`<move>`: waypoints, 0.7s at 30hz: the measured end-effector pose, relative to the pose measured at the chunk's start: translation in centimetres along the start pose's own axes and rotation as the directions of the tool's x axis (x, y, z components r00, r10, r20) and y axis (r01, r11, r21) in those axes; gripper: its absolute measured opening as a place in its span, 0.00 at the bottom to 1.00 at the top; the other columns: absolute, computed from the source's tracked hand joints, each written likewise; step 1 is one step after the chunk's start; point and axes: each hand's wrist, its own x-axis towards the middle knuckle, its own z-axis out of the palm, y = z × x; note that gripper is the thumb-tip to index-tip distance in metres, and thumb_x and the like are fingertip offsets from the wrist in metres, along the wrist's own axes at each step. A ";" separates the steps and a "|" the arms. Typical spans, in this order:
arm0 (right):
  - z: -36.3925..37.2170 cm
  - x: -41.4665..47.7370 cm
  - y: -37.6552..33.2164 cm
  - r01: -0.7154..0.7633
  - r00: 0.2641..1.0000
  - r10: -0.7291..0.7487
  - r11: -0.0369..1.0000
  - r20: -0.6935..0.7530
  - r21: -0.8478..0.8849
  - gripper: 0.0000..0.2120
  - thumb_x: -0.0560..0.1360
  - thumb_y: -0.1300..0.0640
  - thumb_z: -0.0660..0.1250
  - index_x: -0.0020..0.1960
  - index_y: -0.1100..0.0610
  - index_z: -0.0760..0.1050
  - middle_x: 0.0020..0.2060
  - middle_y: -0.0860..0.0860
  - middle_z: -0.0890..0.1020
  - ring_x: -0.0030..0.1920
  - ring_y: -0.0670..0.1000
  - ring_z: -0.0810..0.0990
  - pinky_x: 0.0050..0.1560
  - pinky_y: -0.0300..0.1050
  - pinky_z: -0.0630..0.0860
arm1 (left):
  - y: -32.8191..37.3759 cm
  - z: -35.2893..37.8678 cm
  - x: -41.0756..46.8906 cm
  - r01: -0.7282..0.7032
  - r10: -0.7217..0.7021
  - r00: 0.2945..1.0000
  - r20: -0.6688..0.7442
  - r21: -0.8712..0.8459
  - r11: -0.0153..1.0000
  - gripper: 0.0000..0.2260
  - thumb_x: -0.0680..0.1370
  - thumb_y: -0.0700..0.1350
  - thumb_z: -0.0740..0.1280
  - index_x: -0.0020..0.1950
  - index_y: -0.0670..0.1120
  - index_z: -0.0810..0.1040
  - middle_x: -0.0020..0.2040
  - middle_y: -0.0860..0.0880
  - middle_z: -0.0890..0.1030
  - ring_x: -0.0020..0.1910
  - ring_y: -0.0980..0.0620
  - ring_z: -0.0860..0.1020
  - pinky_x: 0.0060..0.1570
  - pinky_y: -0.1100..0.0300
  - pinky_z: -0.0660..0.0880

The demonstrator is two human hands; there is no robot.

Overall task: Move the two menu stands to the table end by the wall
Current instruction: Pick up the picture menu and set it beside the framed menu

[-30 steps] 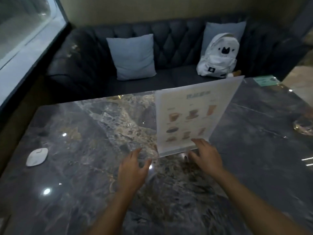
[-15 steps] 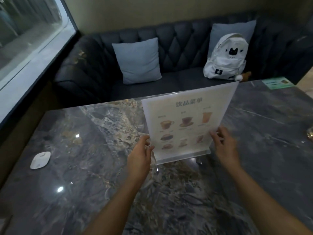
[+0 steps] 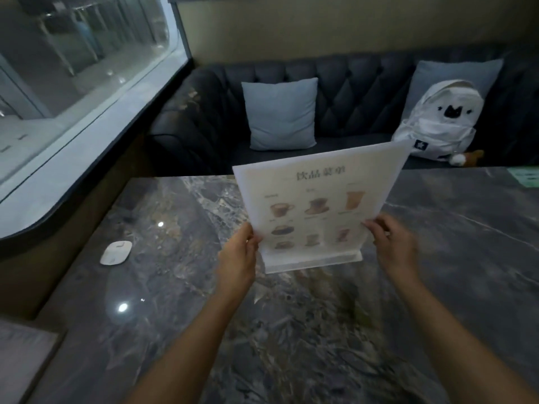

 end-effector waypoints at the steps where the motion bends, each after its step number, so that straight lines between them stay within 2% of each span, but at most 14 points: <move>1: 0.8 0.2 -0.8 0.011 1.000 -0.012 1.000 0.009 0.008 0.03 0.74 0.59 0.65 0.42 0.57 0.77 0.39 0.53 0.80 0.37 0.53 0.76 0.37 0.45 0.69 | -0.2 -1.0 0.3 0.010 -0.010 1.000 -0.020 -0.010 1.000 0.08 0.75 0.40 0.60 0.50 0.48 0.75 0.44 0.47 0.82 0.43 0.45 0.80 0.45 0.44 0.78; 4: 3.5 0.5 -3.0 0.064 0.995 -0.064 0.998 0.079 0.002 0.05 0.74 0.58 0.64 0.41 0.58 0.76 0.38 0.54 0.80 0.37 0.54 0.75 0.33 0.44 0.68 | -1.3 -4.2 0.8 0.055 -0.055 0.996 -0.071 -0.010 0.998 0.06 0.76 0.38 0.61 0.47 0.47 0.75 0.39 0.49 0.80 0.40 0.47 0.79 0.44 0.45 0.78; 6: 5.9 0.7 -4.3 0.112 0.986 -0.110 0.994 0.123 -0.011 0.07 0.75 0.58 0.64 0.41 0.61 0.76 0.39 0.56 0.80 0.37 0.56 0.75 0.34 0.47 0.68 | -2.5 -6.7 1.0 0.086 -0.085 0.991 -0.105 0.008 0.996 0.03 0.75 0.42 0.61 0.46 0.47 0.74 0.38 0.50 0.79 0.39 0.46 0.78 0.44 0.43 0.77; 10: 11.3 0.4 -7.2 0.175 0.966 -0.172 0.985 0.192 0.002 0.06 0.74 0.58 0.64 0.42 0.60 0.76 0.41 0.58 0.81 0.38 0.57 0.77 0.38 0.51 0.72 | -5.0 -11.6 1.2 0.144 -0.133 0.975 -0.180 0.045 0.989 0.05 0.73 0.44 0.60 0.46 0.46 0.74 0.42 0.44 0.81 0.41 0.43 0.79 0.43 0.40 0.77; 14: 17.0 -0.5 -10.9 0.200 0.945 -0.204 0.979 0.257 0.041 0.04 0.74 0.61 0.63 0.43 0.60 0.76 0.41 0.55 0.80 0.39 0.54 0.75 0.39 0.45 0.70 | -7.0 -16.6 0.6 0.190 -0.172 0.948 -0.267 0.043 0.981 0.07 0.75 0.36 0.62 0.46 0.46 0.77 0.42 0.47 0.81 0.41 0.48 0.80 0.43 0.49 0.79; 16: 19.7 -1.1 -12.7 0.232 0.935 -0.242 0.970 0.258 0.069 0.04 0.74 0.62 0.64 0.45 0.62 0.77 0.43 0.58 0.81 0.39 0.57 0.78 0.39 0.51 0.76 | -8.2 -19.0 0.1 0.200 -0.169 0.941 -0.294 0.078 0.977 0.10 0.76 0.35 0.62 0.41 0.48 0.75 0.40 0.49 0.80 0.40 0.50 0.79 0.41 0.53 0.77; 18: 22.5 -1.7 -14.2 0.274 0.919 -0.285 0.958 0.271 0.078 0.05 0.74 0.63 0.64 0.46 0.63 0.78 0.44 0.61 0.83 0.38 0.59 0.80 0.40 0.56 0.79 | -9.8 -21.5 -0.3 0.250 -0.212 0.918 -0.335 0.072 0.966 0.13 0.76 0.36 0.62 0.36 0.53 0.71 0.37 0.51 0.80 0.39 0.49 0.79 0.41 0.48 0.77; 21: 26.5 -2.6 -16.4 0.273 0.894 -0.299 0.954 0.332 0.126 0.06 0.75 0.61 0.62 0.45 0.61 0.77 0.43 0.59 0.83 0.40 0.59 0.80 0.43 0.58 0.78 | -11.7 -24.7 -0.7 0.318 -0.287 0.875 -0.391 0.016 0.948 0.10 0.76 0.37 0.61 0.37 0.49 0.73 0.38 0.49 0.80 0.39 0.48 0.79 0.43 0.44 0.79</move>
